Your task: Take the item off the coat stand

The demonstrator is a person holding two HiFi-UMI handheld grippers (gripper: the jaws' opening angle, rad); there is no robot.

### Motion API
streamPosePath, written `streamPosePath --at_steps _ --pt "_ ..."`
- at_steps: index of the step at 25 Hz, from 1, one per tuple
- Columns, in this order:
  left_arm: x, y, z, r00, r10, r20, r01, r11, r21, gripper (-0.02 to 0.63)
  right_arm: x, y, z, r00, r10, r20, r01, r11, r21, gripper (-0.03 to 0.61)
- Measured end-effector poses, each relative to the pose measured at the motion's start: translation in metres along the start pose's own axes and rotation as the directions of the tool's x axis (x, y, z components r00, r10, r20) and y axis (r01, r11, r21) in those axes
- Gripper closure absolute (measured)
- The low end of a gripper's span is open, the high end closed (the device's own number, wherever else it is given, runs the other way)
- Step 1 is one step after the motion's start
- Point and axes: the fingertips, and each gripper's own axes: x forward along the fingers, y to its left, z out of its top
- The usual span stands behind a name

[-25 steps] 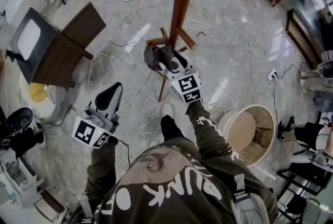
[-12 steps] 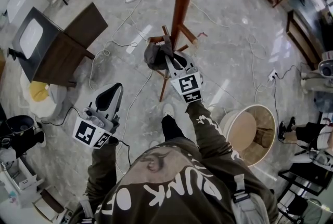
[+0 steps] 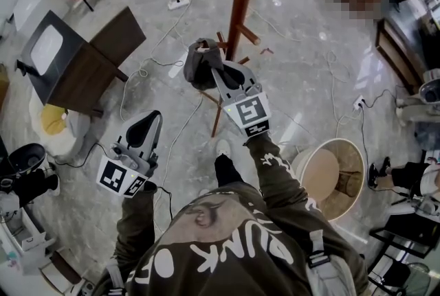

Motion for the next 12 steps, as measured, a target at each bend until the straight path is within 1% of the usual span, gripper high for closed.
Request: streamPosePath --at_steps 6,10,12 --pt "-0.046 -0.021 0.013 1.0 0.018 0.021 -0.018 1.0 0.022 0.609 -0.016 0.05 0.015 0.998 0.056 0.018 -0.055 0.998 -0.013 0.546" --pt "-0.081 -0.035 0.02 0.999 0.024 0.042 -0.025 0.999 0.038 0.609 -0.038 0.082 0.028 0.997 0.056 0.044 -0.055 0.998 -0.028 0.546" --pt "-0.099 -0.044 0.025 0.998 0.019 0.055 -0.021 0.999 0.046 0.609 -0.056 0.095 0.036 0.997 0.045 0.057 -0.044 0.999 -0.017 0.546"
